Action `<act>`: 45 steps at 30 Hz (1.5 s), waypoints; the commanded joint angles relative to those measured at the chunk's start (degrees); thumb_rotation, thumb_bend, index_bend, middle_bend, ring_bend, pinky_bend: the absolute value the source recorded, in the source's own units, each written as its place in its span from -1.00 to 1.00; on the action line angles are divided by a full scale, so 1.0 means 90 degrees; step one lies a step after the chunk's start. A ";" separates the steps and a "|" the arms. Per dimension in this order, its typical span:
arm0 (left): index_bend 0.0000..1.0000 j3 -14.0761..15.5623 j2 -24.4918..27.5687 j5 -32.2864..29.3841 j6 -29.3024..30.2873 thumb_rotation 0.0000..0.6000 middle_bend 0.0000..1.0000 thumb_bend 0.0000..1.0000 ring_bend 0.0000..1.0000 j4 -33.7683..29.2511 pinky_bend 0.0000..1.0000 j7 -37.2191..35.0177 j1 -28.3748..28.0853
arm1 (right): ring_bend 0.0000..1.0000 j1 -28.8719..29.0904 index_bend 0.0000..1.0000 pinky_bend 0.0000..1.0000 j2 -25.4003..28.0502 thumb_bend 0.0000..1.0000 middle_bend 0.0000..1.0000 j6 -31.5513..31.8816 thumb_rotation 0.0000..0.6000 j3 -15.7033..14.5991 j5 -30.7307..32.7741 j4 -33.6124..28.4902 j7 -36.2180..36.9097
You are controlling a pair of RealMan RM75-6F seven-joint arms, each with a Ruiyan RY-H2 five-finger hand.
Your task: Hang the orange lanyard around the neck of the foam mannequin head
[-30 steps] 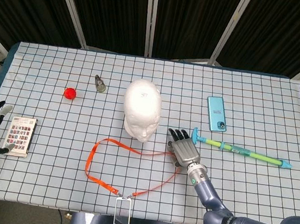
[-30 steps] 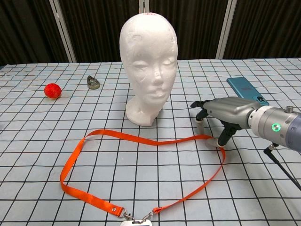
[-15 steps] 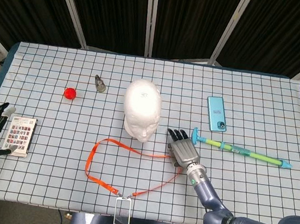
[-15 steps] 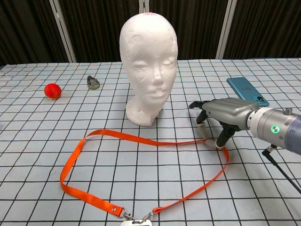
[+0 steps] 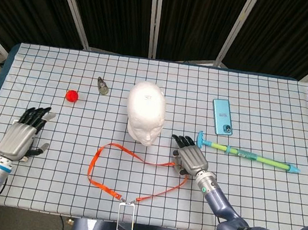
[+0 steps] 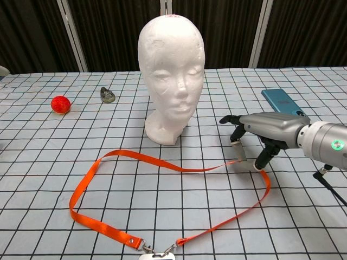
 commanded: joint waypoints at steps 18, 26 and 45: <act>-0.58 -0.0388 -0.1974 -0.0943 -0.2033 1.00 -1.00 -0.30 -1.00 0.1315 -1.00 0.0565 -0.1865 | -1.00 0.0014 0.39 -1.00 0.0454 0.33 -1.00 -0.0124 1.00 0.0101 0.0184 -0.0615 0.0324; -0.46 -0.0338 -0.2612 -0.1387 -0.2366 1.00 -1.00 -0.21 -1.00 0.1825 -1.00 0.0656 -0.2105 | -1.00 0.0031 0.39 -1.00 0.0548 0.33 -1.00 -0.0147 1.00 0.0067 0.0192 -0.0677 0.0352; -0.28 -0.0178 -0.3008 -0.1691 -0.2278 1.00 -1.00 0.03 -1.00 0.2038 -1.00 0.0962 -0.2248 | -1.00 0.0030 0.40 -1.00 0.0666 0.33 -1.00 -0.0094 1.00 0.0028 0.0037 -0.0675 0.0516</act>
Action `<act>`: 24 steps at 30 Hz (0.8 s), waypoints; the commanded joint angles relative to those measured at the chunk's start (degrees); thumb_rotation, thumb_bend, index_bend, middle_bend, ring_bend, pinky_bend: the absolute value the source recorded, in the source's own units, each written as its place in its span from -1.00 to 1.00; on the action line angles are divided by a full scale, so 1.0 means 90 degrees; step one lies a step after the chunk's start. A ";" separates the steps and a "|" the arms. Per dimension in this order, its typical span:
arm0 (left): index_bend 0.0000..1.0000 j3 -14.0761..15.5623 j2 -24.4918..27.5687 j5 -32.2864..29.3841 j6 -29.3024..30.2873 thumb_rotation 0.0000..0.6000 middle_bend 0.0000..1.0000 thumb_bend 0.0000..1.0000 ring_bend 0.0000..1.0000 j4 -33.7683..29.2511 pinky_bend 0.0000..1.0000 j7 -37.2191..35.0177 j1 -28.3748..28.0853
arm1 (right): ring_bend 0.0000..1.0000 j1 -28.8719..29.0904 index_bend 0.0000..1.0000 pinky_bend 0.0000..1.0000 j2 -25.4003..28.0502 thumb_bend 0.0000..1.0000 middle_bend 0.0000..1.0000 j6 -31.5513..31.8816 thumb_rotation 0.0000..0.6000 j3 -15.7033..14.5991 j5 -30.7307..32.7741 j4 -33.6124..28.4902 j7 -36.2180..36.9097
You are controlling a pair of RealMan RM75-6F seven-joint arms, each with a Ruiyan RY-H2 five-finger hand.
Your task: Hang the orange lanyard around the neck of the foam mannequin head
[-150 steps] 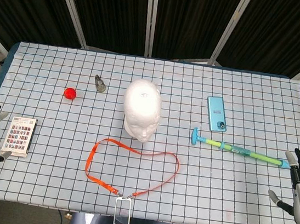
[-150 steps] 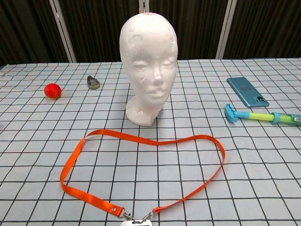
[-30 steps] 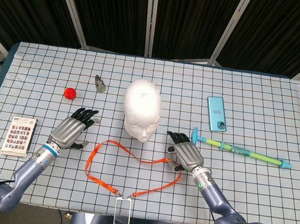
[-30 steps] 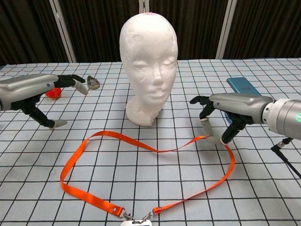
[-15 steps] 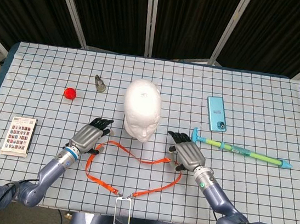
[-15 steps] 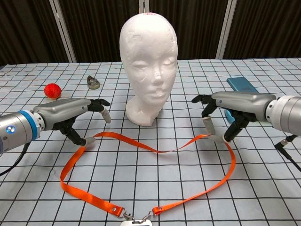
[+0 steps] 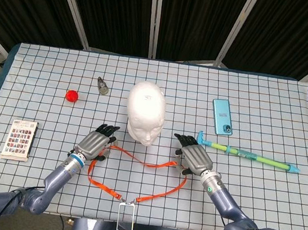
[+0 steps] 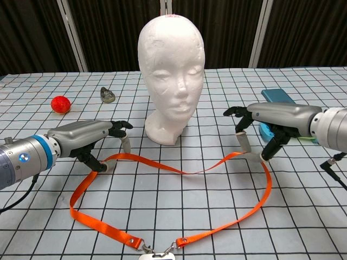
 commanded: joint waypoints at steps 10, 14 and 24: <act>0.16 0.0007 -0.0085 -0.0173 0.0040 1.00 -1.00 0.08 -1.00 0.0028 -1.00 0.0038 -0.0018 | -1.00 -0.0003 0.40 -1.00 0.0042 0.33 -1.00 0.0025 1.00 -0.0040 -0.0014 -0.0081 -0.0019; 0.30 0.0022 -0.0063 -0.0172 0.0046 1.00 -1.00 0.08 -1.00 -0.0011 -1.00 0.0007 -0.0022 | -1.00 -0.0008 0.40 -1.00 0.0074 0.33 -1.00 0.0042 1.00 -0.0049 -0.0014 -0.0111 -0.0032; 0.38 0.0129 0.0402 0.0838 0.0879 1.00 -1.00 0.09 -1.00 -0.0651 -1.00 -0.0773 0.0217 | -1.00 -0.0162 0.41 -1.00 0.0532 0.33 -0.98 0.0528 1.00 -0.0061 -0.0745 -0.0688 0.0098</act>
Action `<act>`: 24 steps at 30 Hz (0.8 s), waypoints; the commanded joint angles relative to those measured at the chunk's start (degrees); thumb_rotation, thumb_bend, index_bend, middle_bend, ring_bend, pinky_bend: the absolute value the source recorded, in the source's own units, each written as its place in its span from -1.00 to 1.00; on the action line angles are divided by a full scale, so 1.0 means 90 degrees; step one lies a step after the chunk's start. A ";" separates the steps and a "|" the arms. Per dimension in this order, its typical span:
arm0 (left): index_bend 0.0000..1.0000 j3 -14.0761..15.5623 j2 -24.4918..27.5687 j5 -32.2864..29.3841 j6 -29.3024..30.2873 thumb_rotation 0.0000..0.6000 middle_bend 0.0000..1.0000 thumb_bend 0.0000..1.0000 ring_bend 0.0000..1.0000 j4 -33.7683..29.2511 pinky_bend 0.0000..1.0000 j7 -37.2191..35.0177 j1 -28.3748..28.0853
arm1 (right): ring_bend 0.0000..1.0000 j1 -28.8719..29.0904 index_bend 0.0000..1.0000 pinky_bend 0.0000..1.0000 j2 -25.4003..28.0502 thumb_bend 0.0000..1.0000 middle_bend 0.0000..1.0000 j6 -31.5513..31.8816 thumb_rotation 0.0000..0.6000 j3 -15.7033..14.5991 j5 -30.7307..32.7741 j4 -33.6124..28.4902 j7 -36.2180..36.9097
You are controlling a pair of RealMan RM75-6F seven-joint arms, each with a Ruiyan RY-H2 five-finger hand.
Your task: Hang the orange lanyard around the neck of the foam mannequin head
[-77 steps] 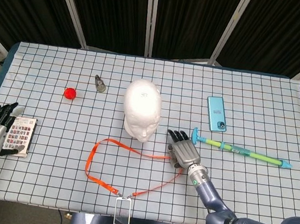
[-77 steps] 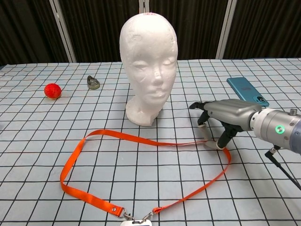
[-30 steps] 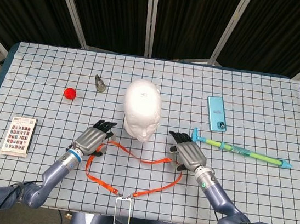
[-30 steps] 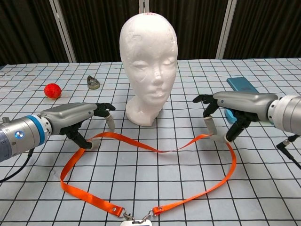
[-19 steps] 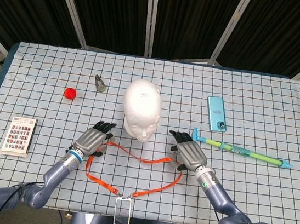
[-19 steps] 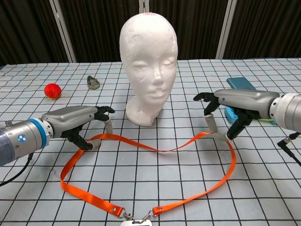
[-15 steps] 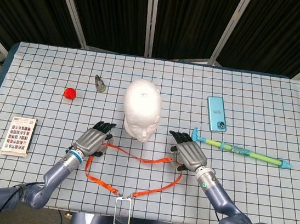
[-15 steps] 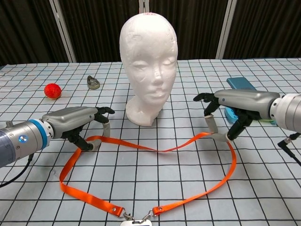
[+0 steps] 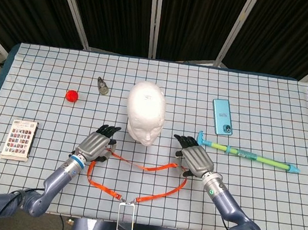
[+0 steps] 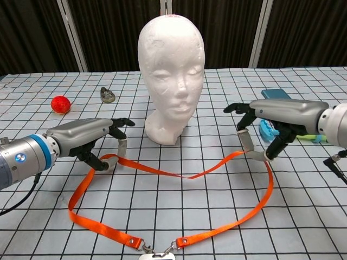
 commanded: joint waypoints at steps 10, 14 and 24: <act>0.41 -0.0114 0.0923 0.1685 0.1935 1.00 -1.00 0.15 -1.00 -0.0941 -1.00 -0.2119 0.0512 | -1.00 -0.0254 0.41 -1.00 0.0929 0.33 -0.93 0.1039 1.00 0.0468 -0.1150 -0.1183 0.0834; 0.42 -0.0293 0.1265 0.1547 0.1970 1.00 -1.00 0.15 -1.00 -0.1409 -1.00 -0.2069 0.0519 | -1.00 -0.0245 0.41 -1.00 0.1136 0.33 -0.92 0.1134 1.00 0.0659 -0.1087 -0.1511 0.0870; 0.44 -0.0942 0.1899 0.0733 0.1775 1.00 -1.00 0.16 -1.00 -0.2560 -1.00 -0.1371 0.0337 | -1.00 -0.0138 0.41 -1.00 0.1385 0.33 -0.92 0.1283 1.00 0.1187 -0.0591 -0.2206 0.0931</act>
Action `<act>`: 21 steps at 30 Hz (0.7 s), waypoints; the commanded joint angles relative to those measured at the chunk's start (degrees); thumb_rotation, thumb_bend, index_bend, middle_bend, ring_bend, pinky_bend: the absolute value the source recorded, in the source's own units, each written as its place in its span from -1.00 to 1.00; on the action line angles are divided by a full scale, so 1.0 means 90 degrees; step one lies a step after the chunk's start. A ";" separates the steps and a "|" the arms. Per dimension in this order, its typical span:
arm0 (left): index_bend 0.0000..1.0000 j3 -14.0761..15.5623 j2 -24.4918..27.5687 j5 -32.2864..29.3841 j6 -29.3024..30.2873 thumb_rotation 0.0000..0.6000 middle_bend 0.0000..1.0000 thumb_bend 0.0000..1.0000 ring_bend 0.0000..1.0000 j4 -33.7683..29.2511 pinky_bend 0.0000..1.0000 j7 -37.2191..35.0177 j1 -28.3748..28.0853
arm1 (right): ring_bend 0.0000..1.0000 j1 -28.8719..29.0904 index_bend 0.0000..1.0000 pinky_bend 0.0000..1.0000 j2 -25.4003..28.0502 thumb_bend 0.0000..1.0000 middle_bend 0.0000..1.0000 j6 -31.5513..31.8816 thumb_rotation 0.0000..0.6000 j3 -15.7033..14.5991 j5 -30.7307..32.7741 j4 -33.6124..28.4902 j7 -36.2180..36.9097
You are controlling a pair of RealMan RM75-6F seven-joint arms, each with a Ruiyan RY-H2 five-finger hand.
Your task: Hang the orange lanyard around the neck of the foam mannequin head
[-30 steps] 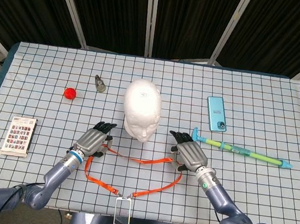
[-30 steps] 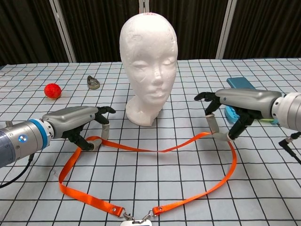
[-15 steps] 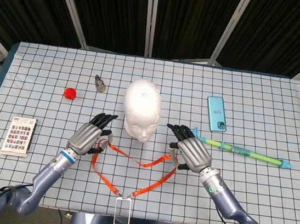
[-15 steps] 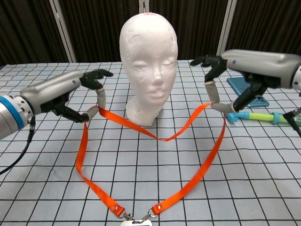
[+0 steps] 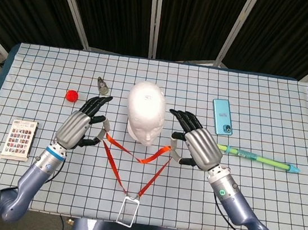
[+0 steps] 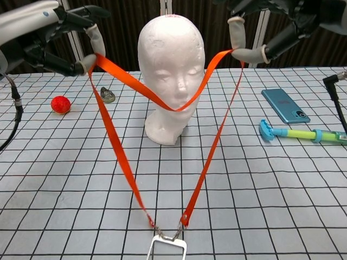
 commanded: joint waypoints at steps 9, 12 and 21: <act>0.44 -0.0802 0.0508 -0.1483 -0.0346 1.00 -1.00 0.21 -1.00 -0.0681 -1.00 0.1165 -0.0399 | -1.00 0.0269 0.42 -1.00 -0.0090 0.33 -0.93 0.0215 1.00 0.0583 0.0699 -0.0089 -0.0104; 0.44 -0.0964 0.0579 -0.1950 -0.0483 1.00 -1.00 0.21 -1.00 -0.0658 -1.00 0.1353 -0.0537 | -1.00 0.0328 0.42 -1.00 -0.0133 0.33 -0.92 0.0211 1.00 0.0695 0.0897 0.0016 -0.0041; 0.44 -0.1366 0.0522 -0.2768 -0.0821 1.00 -1.00 0.21 -1.00 -0.0059 -1.00 0.1432 -0.1013 | -1.00 0.0711 0.42 -1.00 -0.0210 0.33 -0.90 -0.0059 1.00 0.1309 0.2104 0.0504 0.0202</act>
